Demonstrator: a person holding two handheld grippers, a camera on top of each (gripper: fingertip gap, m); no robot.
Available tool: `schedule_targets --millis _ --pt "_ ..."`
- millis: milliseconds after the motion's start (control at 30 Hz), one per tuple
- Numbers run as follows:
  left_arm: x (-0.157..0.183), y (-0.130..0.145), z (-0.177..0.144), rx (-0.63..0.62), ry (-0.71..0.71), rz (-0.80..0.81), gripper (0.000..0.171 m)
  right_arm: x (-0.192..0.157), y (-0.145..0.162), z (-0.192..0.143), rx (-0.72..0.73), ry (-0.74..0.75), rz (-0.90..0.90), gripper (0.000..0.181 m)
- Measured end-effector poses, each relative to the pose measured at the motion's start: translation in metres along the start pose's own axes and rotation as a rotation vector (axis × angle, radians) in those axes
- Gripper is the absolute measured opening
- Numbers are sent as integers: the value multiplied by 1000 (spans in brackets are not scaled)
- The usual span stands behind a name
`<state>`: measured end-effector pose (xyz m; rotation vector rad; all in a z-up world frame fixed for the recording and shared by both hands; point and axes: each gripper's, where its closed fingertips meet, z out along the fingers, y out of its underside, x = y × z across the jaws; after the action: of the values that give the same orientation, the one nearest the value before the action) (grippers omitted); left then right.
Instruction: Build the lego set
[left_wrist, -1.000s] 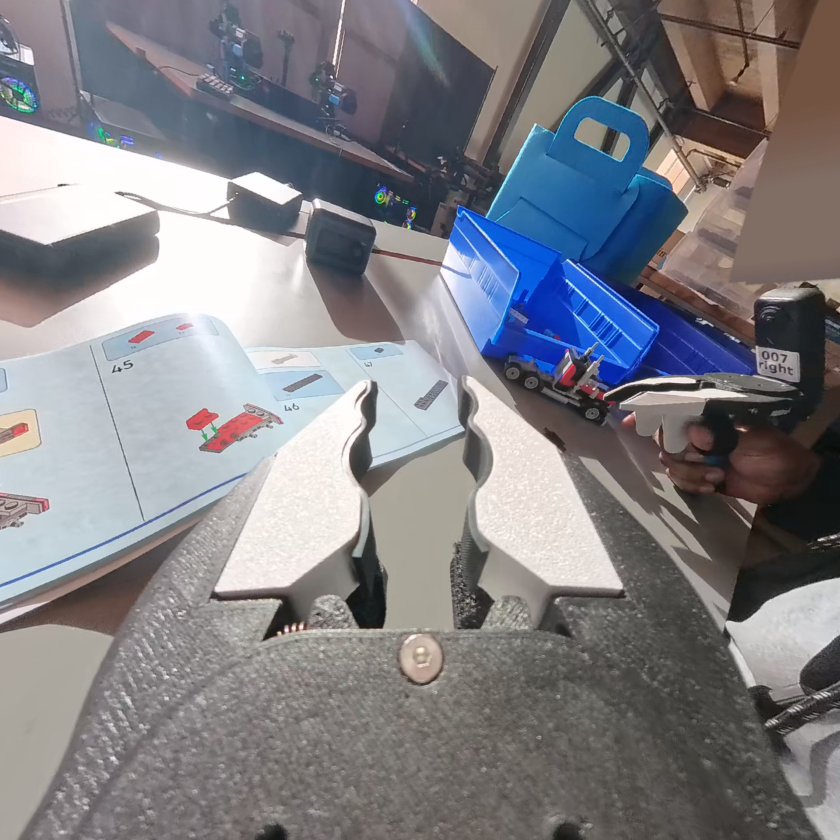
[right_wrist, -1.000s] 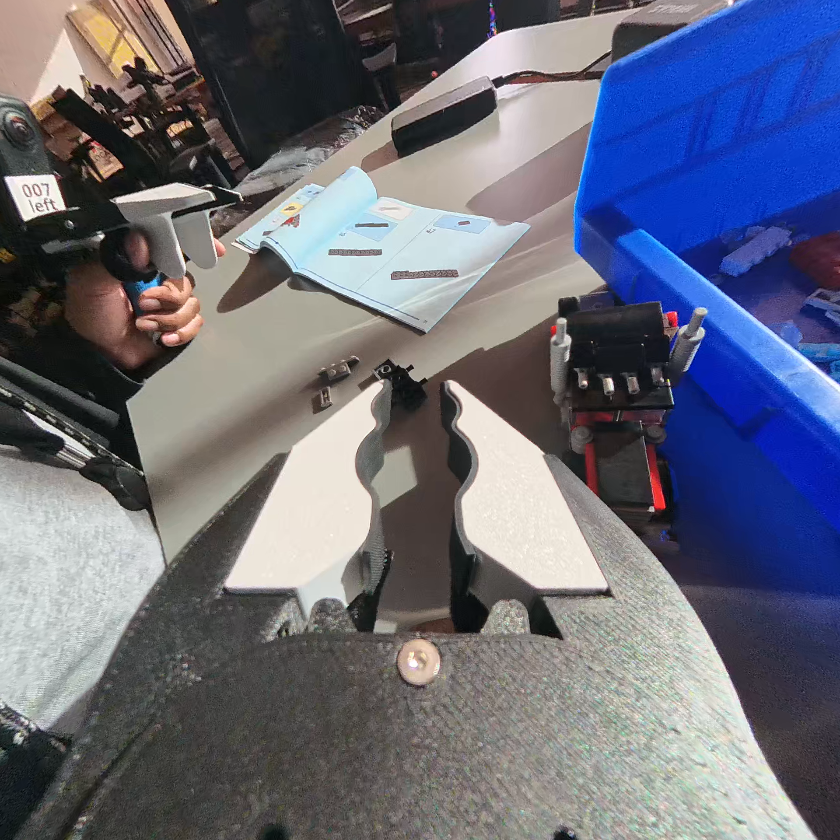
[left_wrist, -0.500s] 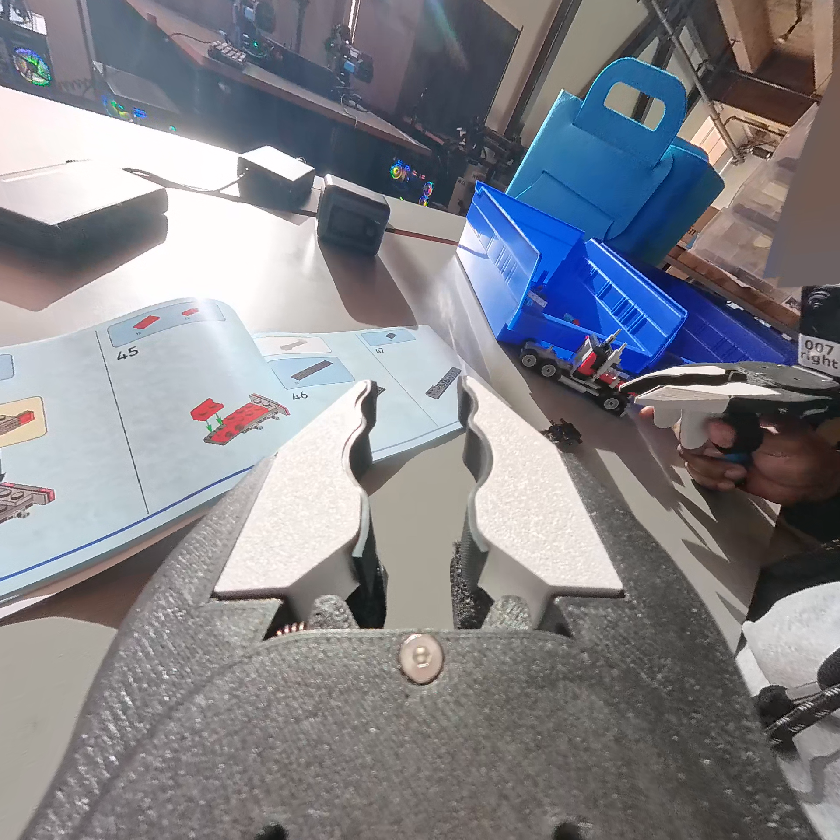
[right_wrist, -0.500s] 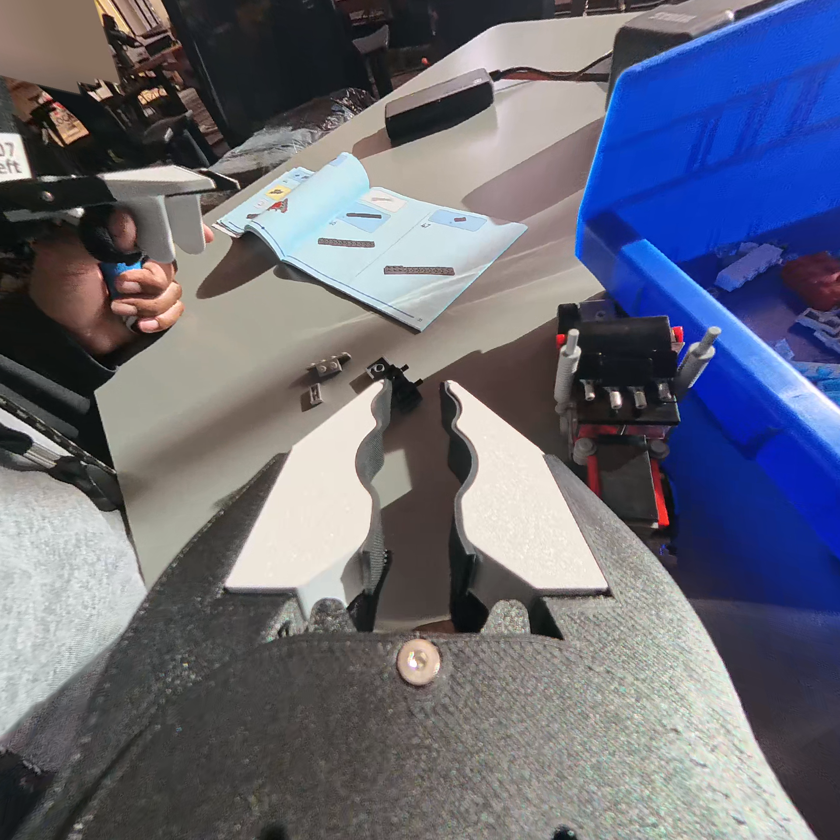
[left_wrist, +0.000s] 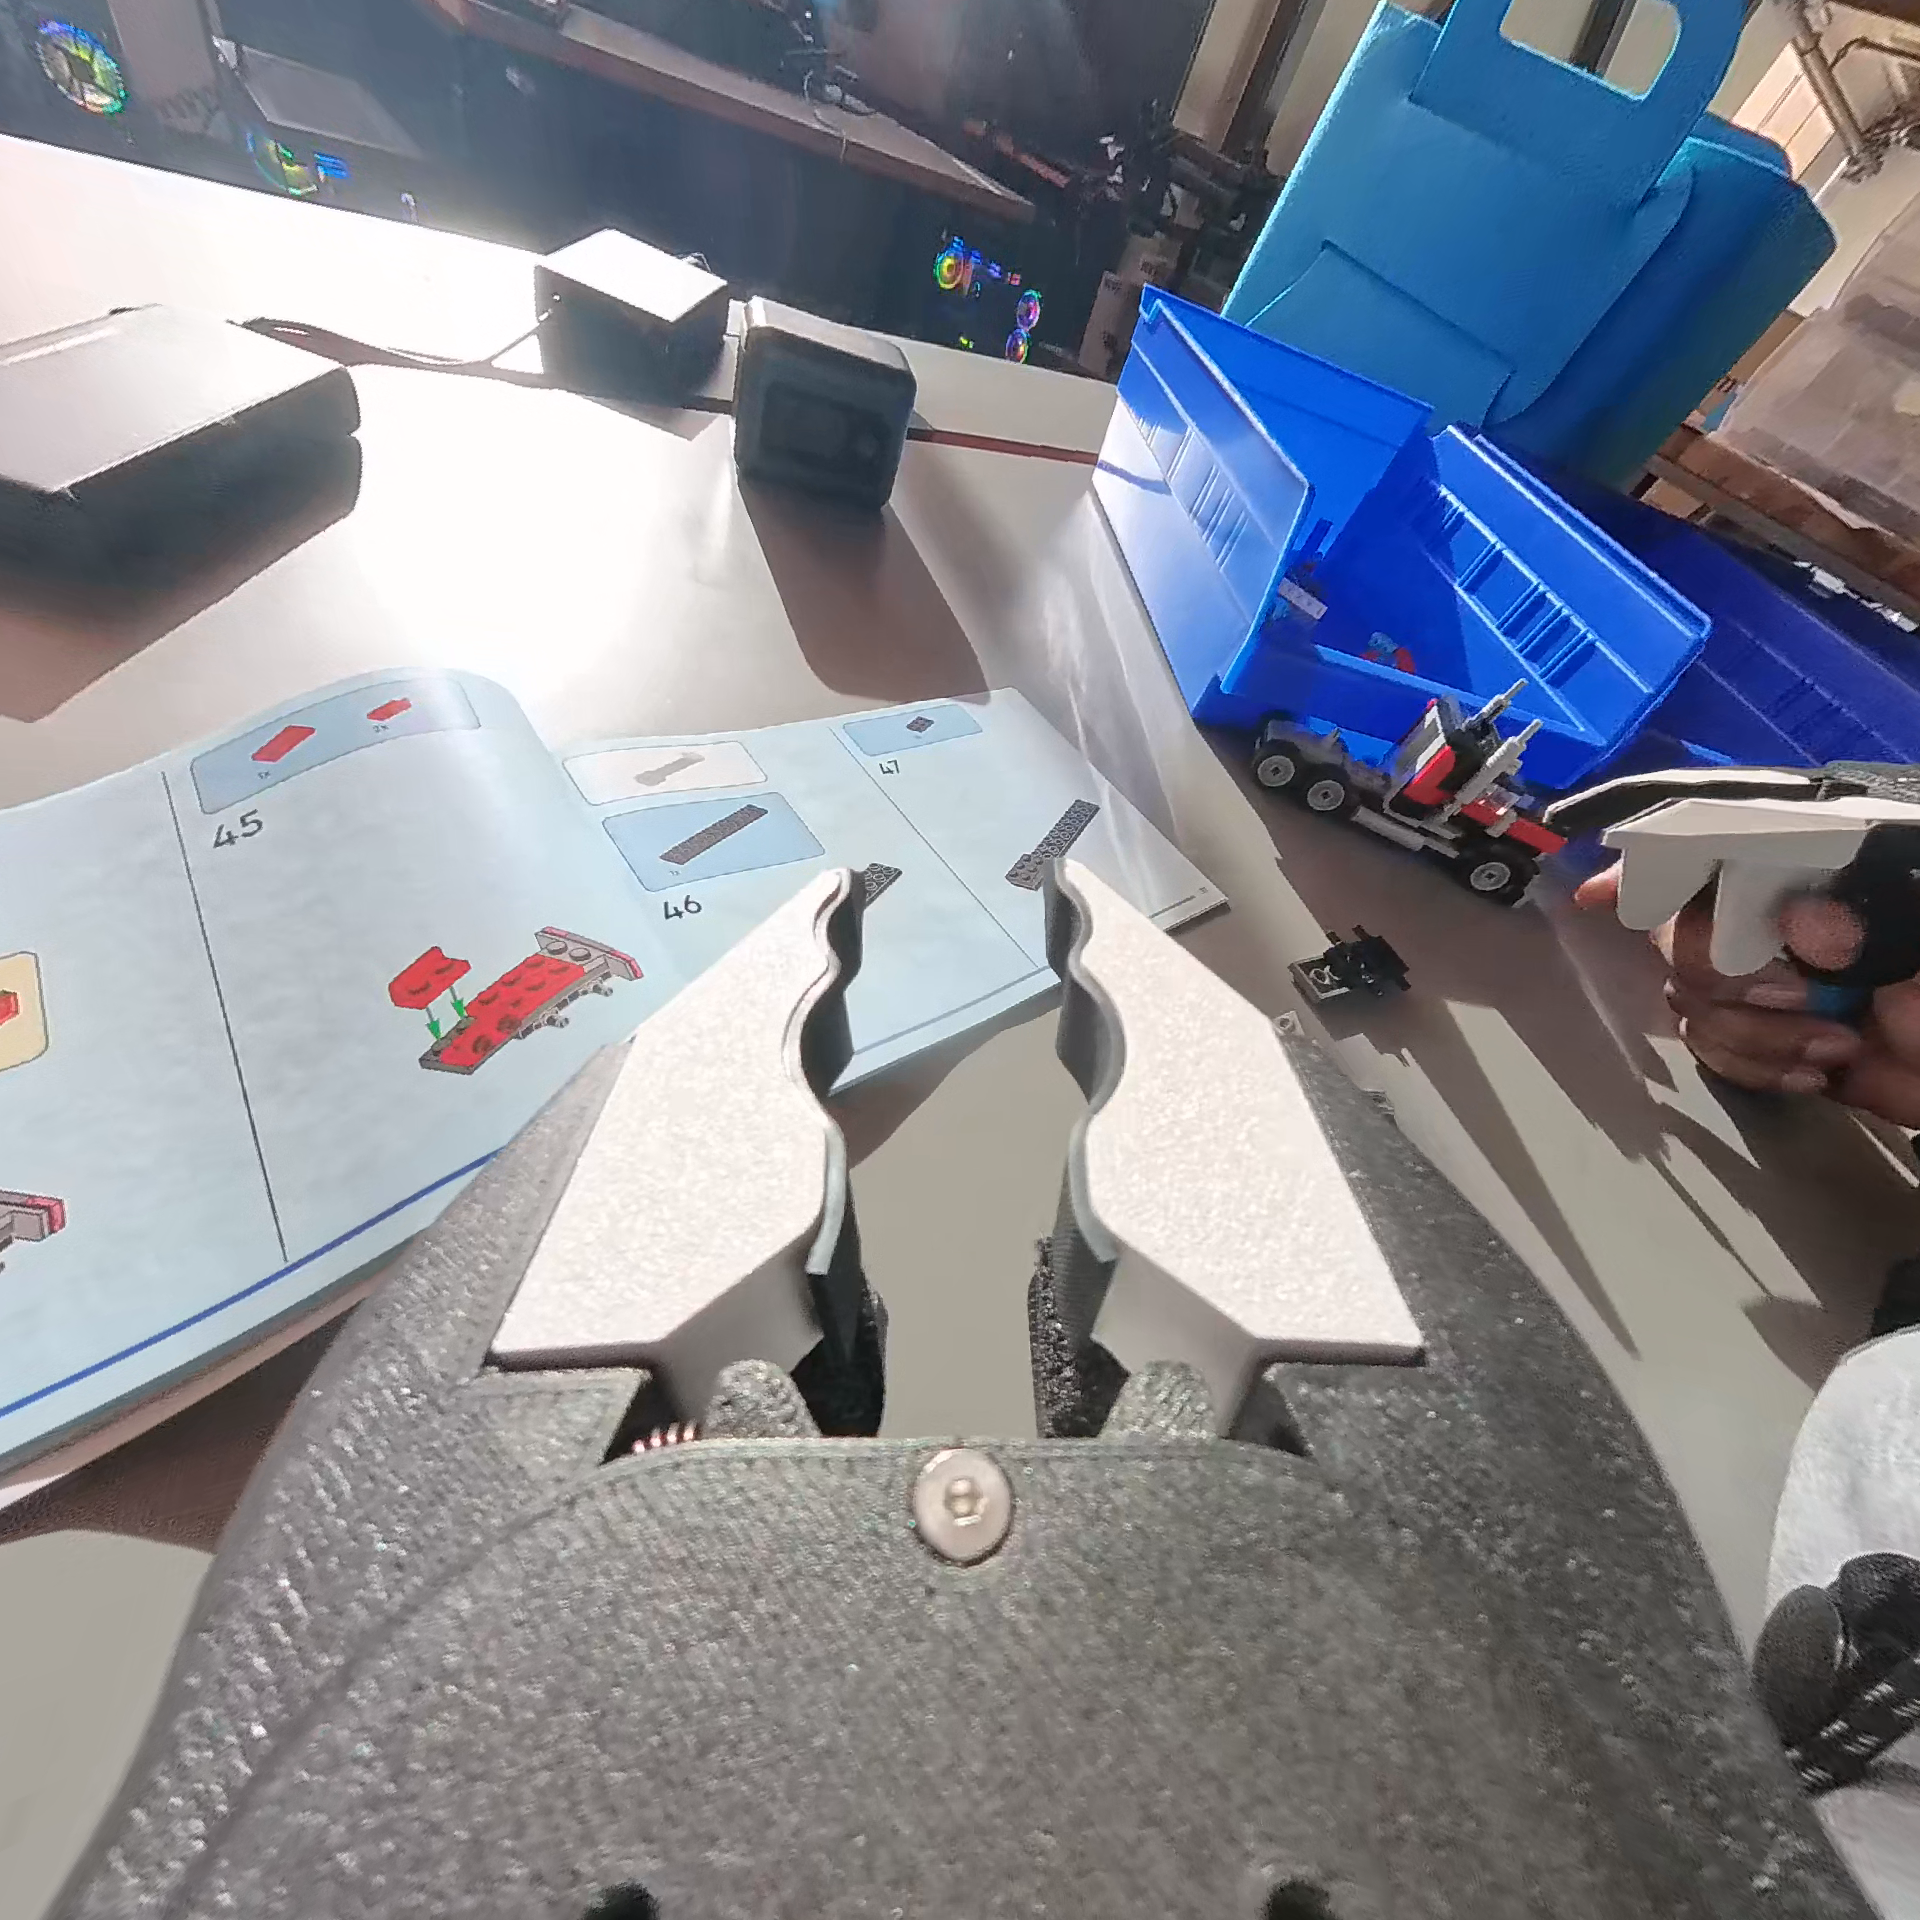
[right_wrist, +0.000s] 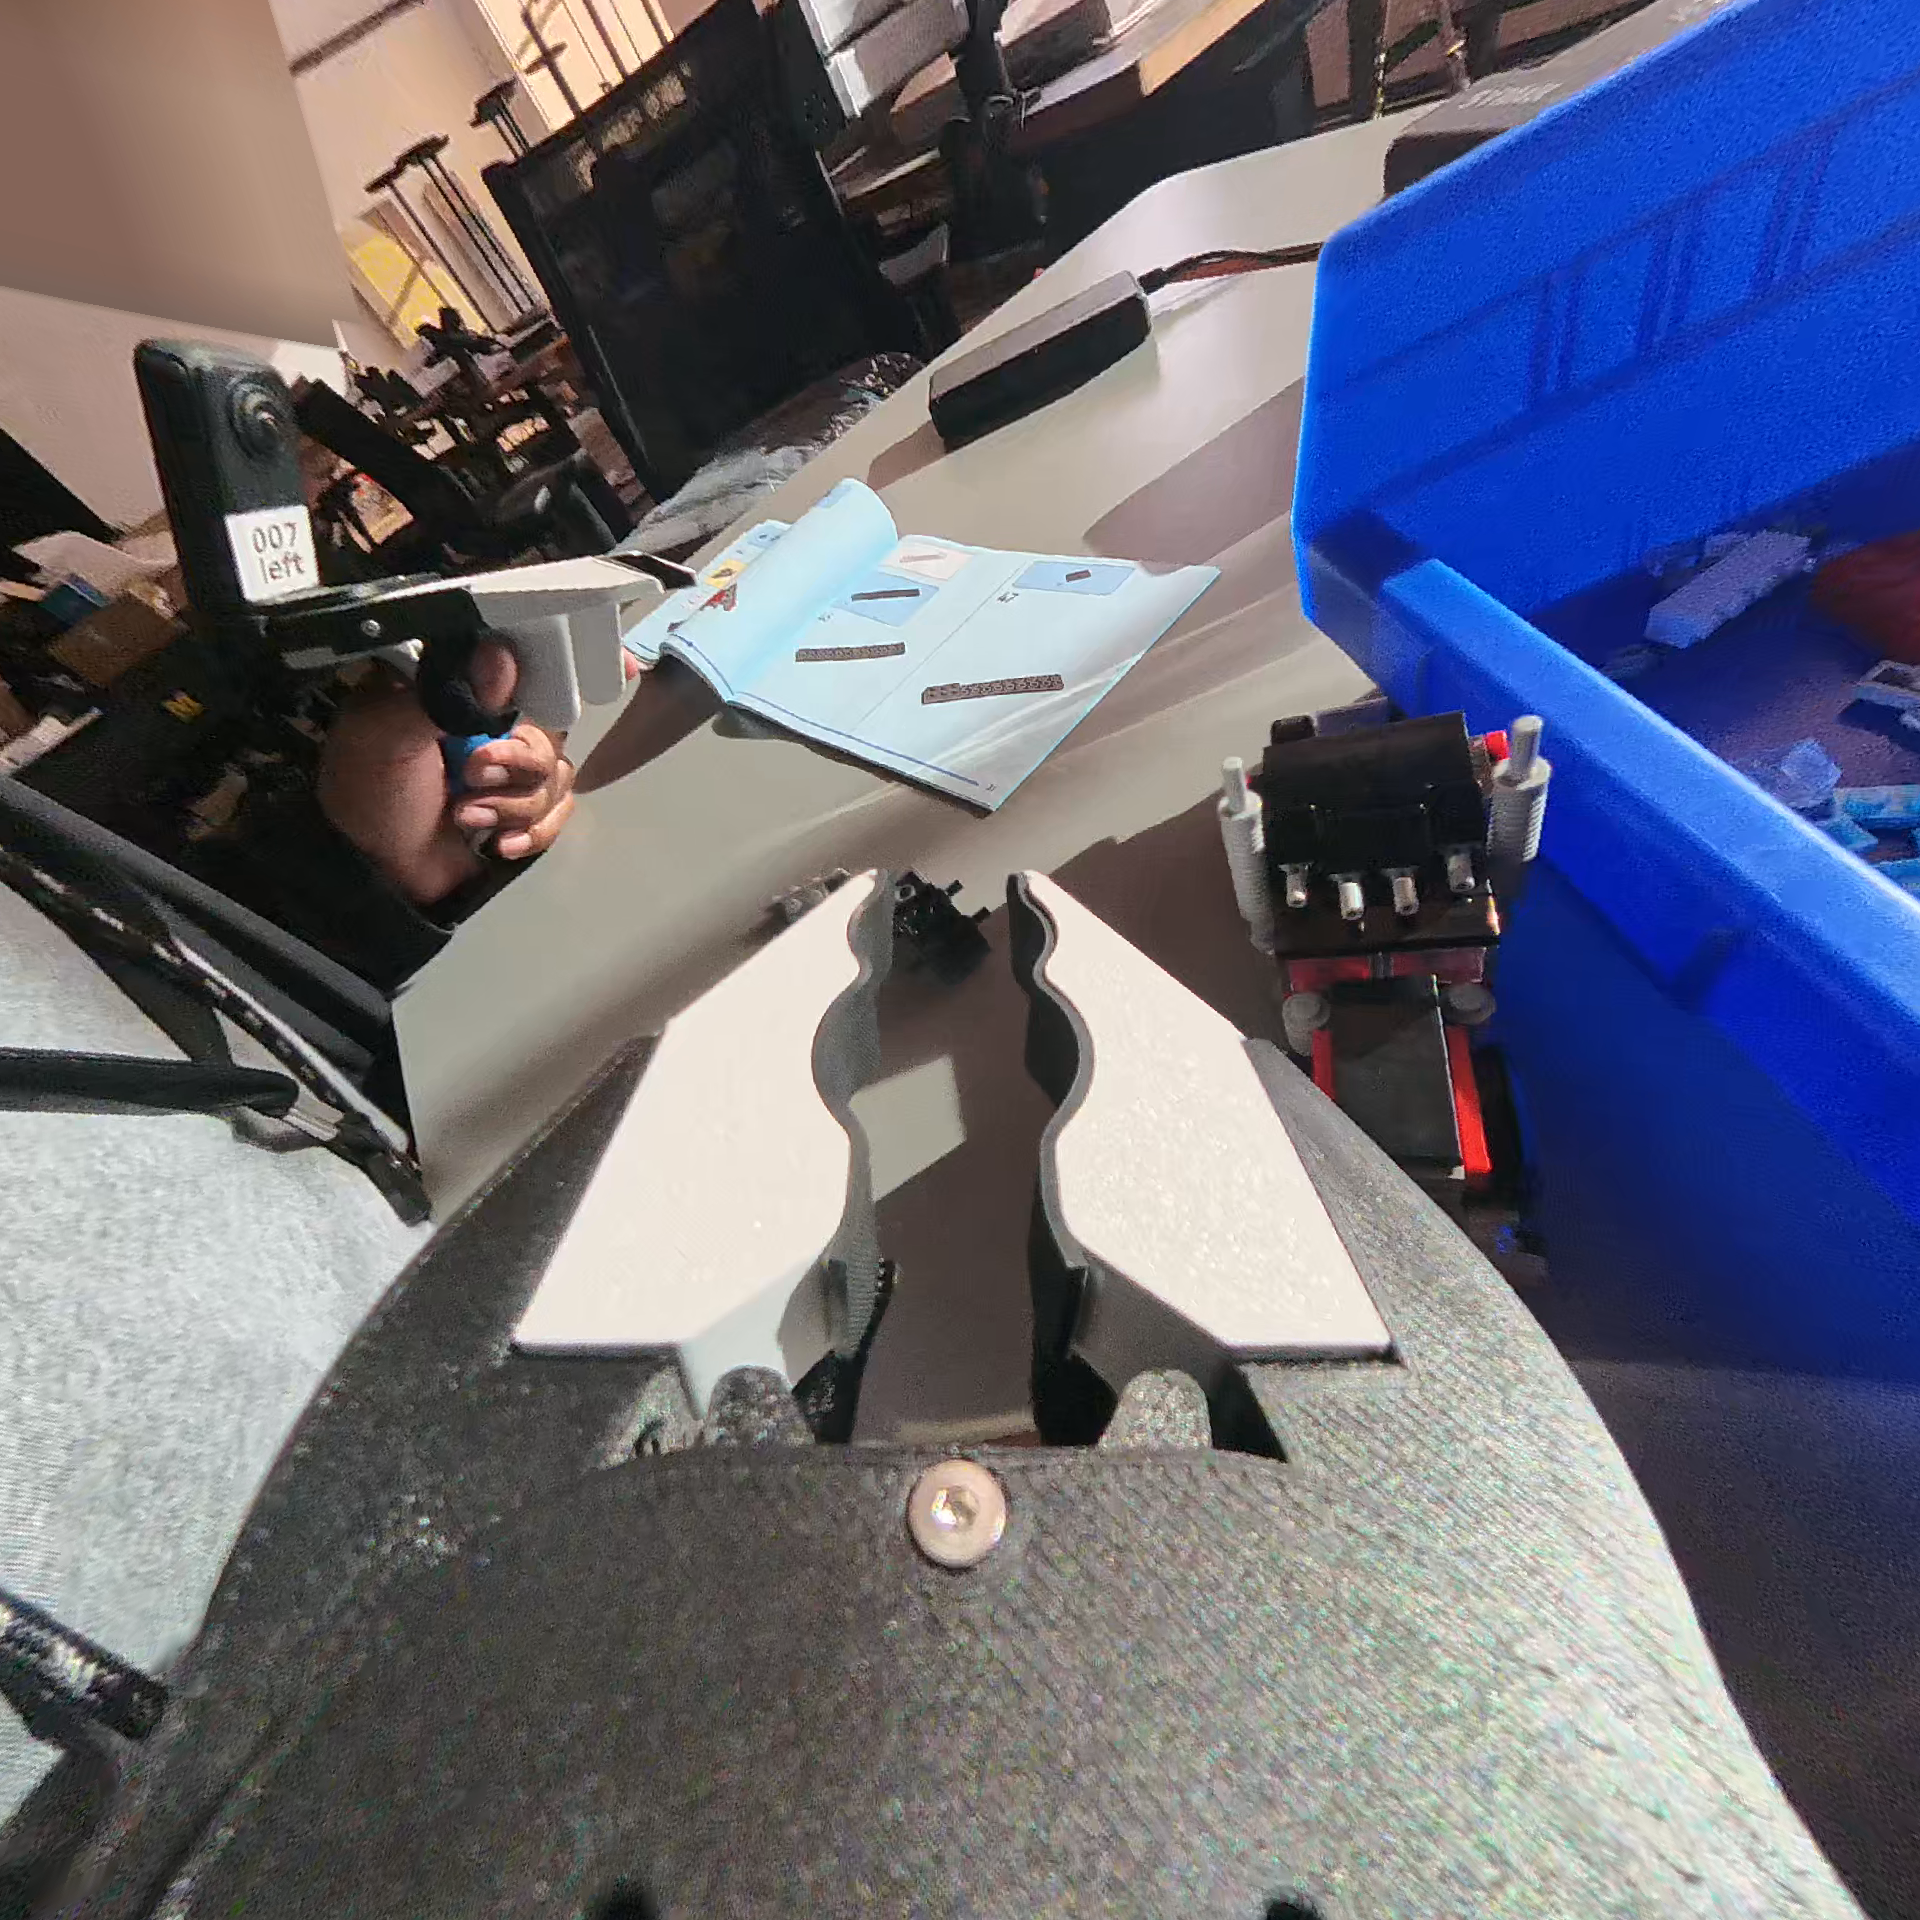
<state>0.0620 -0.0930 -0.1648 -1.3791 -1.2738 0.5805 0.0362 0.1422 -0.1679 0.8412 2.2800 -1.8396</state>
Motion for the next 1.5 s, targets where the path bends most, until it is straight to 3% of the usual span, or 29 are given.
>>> schedule_targets --millis 1033,1300,1500 --pt "-3 -1 4 -2 -11 -10 35 -5 0 1 -6 -67 20 25" --pt "-5 -1 4 -1 -43 7 35 3 -26 -26 150 -51 -170 26" --pt "-8 0 6 -12 -72 14 35 21 -40 -57 244 -67 -214 24"
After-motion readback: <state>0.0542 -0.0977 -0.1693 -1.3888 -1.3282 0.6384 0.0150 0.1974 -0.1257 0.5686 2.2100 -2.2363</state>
